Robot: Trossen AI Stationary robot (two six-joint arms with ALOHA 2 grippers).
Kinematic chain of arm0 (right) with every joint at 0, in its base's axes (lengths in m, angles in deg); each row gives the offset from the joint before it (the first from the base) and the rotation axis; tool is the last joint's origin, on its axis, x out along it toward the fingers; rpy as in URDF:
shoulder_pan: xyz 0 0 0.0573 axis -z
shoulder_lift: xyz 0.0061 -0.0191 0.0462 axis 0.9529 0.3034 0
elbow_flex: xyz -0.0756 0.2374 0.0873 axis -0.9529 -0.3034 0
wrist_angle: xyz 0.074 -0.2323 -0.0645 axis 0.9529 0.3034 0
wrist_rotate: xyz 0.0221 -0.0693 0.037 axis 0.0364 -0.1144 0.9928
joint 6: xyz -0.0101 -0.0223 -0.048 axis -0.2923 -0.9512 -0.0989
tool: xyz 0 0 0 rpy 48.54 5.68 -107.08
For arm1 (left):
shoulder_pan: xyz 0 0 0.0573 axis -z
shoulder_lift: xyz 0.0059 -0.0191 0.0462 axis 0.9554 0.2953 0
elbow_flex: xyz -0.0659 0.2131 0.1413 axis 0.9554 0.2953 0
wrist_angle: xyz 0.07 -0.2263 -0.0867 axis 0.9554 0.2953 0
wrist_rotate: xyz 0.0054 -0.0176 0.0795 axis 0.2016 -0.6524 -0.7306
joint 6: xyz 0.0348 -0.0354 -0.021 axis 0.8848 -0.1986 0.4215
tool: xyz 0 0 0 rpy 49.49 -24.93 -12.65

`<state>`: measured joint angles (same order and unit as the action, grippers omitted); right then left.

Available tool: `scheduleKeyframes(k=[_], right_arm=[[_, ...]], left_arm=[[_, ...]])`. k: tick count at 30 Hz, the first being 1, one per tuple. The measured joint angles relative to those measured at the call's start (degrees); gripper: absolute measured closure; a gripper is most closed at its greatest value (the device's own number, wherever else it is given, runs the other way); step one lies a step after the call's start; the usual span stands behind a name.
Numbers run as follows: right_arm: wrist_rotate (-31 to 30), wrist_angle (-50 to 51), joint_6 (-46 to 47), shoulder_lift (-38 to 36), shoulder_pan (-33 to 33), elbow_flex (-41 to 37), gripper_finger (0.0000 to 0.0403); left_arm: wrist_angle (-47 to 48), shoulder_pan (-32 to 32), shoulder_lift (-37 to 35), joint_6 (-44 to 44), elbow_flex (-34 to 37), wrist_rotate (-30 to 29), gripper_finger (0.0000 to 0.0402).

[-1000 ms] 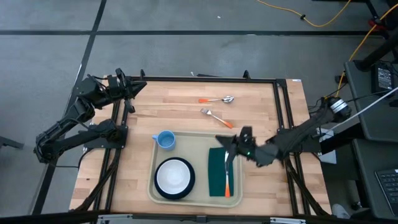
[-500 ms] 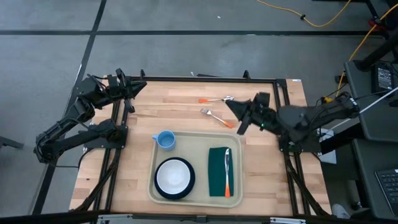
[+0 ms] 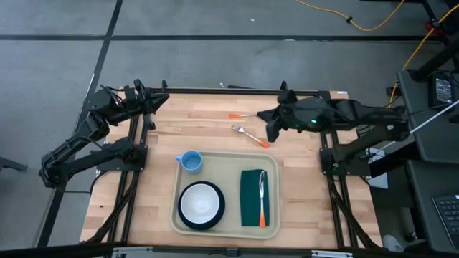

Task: Set up tray
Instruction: Put the orange fork on top of the napkin to the left of the orange knife

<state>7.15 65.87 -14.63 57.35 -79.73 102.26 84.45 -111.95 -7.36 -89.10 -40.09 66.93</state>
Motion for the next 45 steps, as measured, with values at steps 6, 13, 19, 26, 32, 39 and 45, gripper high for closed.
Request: scheduleKeyframes(k=[6, 13, 19, 26, 32, 39, 45], right_arm=[[10.38, 10.36, 0.96, 5.08, 5.22, 0.4, 0.0387], [14.94, 19.35, -1.02, 11.08, 8.66, 0.37, 0.0362], [18.23, 19.37, -4.4, 15.29, 10.87, 0.37, 0.0284], [18.31, 20.77, -11.26, 20.14, 13.91, 0.37, 0.0217], [19.9, 21.42, -15.39, 24.08, 16.75, 0.35, 0.021], [24.38, 20.7, -18.4, 28.56, 18.82, 0.35, 0.0223], [26.25, 19.26, -25.36, 32.48, 19.32, 0.32, 0.0225]], left_arm=[[0.0, 0.01, 0.0, 0.44, 0.0, -0.2, 0.0398], [-0.01, -0.01, 0.0, 0.61, 0.0, -0.22, 0.0398], [-0.01, -0.01, 0.0, 1.03, 0.0, -0.18, 0.0398], [-0.02, 0.01, 0.0, 1.03, 0.0, 0.0, 0.0398], [-0.02, 0.0, 0.0, 1.05, 0.0, 0.04, 0.0398], [-0.02, -0.01, 0.0, 1.05, 0.02, 0.78, 0.0398], [-0.02, -0.01, -0.01, 1.05, 0.02, 2.68, 0.0398]])
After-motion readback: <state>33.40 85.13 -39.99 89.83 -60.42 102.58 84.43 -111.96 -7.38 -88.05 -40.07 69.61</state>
